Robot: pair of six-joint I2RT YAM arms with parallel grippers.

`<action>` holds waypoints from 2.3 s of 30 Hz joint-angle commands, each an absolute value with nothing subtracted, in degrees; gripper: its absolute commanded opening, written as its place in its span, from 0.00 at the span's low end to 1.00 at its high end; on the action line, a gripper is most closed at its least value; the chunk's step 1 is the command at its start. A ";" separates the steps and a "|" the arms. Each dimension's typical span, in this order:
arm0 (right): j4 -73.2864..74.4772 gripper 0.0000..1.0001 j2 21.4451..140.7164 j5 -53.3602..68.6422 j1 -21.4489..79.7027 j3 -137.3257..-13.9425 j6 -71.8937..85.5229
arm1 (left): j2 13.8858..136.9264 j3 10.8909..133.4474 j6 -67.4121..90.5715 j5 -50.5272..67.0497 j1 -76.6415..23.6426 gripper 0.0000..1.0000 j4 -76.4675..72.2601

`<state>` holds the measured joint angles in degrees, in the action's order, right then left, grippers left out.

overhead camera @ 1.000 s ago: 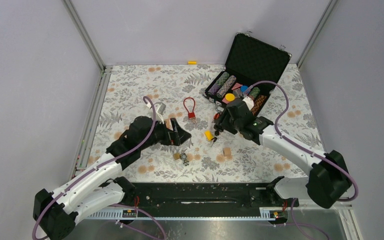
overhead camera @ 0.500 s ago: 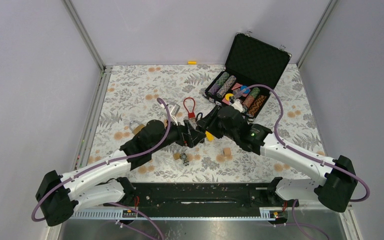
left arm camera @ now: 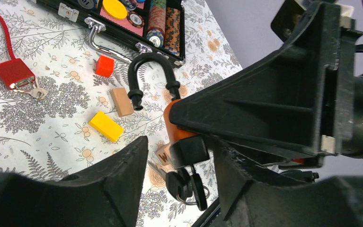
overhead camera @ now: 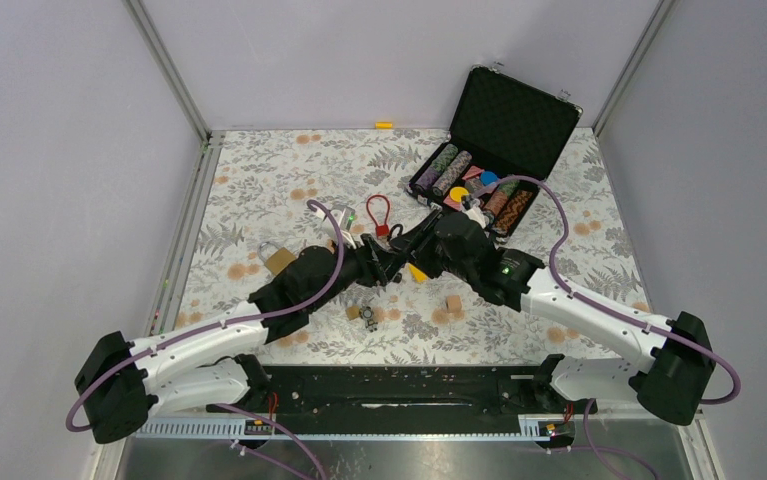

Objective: Lock with the key
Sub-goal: Lock the lock.

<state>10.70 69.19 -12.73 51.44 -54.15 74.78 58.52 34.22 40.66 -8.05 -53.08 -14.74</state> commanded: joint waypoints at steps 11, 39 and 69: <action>1.87 0.57 65.80 -15.54 52.03 -51.24 73.58 | 61.23 38.99 37.38 -11.23 -53.72 0.00 -15.14; 3.28 0.59 44.96 34.21 39.86 -46.51 16.19 | 55.47 57.87 12.36 41.78 -48.84 0.00 12.71; -8.30 0.71 38.54 47.51 39.76 -42.46 16.34 | 51.60 58.08 6.69 48.98 -48.83 0.00 16.07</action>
